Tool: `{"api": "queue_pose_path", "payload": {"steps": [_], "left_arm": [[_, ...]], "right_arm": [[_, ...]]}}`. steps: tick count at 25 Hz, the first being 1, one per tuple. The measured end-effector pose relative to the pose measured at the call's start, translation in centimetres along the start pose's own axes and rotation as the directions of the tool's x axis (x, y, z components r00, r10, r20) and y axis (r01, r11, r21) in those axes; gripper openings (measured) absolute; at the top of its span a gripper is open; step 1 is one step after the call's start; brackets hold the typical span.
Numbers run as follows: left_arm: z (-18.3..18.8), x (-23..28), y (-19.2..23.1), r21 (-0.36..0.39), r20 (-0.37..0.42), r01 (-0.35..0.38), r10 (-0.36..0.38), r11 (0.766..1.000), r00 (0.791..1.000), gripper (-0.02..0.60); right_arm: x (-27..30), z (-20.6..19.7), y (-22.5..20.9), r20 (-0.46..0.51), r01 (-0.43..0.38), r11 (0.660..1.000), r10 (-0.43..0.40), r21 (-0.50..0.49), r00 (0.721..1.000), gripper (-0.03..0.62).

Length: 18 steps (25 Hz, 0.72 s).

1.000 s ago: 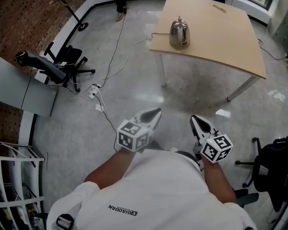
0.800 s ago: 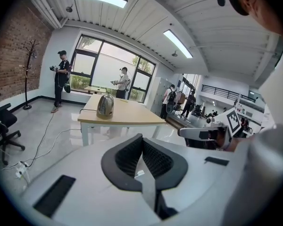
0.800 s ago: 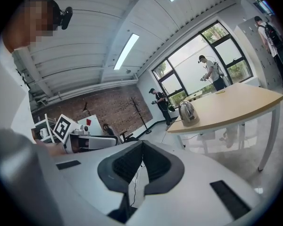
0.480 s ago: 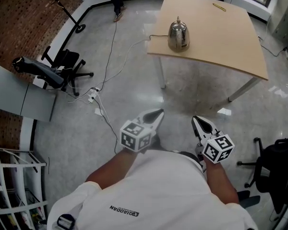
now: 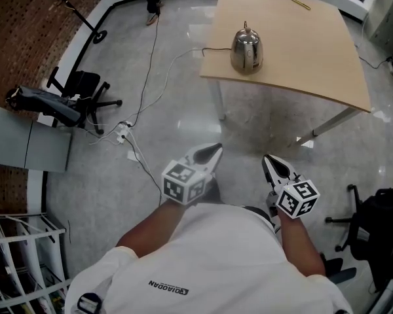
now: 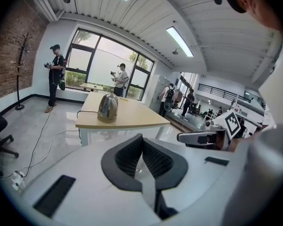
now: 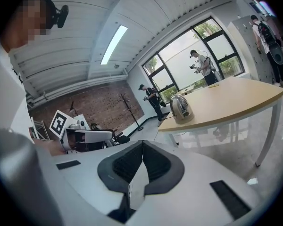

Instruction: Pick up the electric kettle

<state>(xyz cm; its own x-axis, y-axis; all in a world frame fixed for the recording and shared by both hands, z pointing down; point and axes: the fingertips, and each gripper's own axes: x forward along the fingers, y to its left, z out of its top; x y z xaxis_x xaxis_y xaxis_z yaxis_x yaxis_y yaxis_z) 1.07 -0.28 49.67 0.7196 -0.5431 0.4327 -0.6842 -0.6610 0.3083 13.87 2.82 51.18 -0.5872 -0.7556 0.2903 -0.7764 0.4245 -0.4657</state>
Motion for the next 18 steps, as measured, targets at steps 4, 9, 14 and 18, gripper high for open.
{"api": "queue_pose_path", "payload": {"steps": [4,9,14,18], "left_arm": [[1.5,0.9,3.3,-0.013,0.000,0.008,-0.008,1.000,1.000,-0.005],[3.2,2.2,7.2,-0.012,-0.005,0.029,-0.029,1.000,1.000,-0.005],[4.9,3.1,11.4,-0.004,-0.016,0.053,-0.053,0.999,0.998,-0.005],[6.6,4.0,14.3,0.000,-0.019,0.091,-0.091,0.996,0.996,-0.005]], "right_arm": [[3.7,1.1,-0.2,-0.012,0.008,1.000,-0.008,0.007,1.000,0.021],[8.4,2.8,-0.5,-0.041,0.023,1.000,-0.023,-0.007,0.999,0.021],[12.2,5.2,-1.0,-0.043,0.063,0.998,-0.064,-0.029,0.997,0.021],[14.4,6.9,-1.0,-0.027,0.108,0.994,-0.109,-0.032,0.994,0.021]]}}
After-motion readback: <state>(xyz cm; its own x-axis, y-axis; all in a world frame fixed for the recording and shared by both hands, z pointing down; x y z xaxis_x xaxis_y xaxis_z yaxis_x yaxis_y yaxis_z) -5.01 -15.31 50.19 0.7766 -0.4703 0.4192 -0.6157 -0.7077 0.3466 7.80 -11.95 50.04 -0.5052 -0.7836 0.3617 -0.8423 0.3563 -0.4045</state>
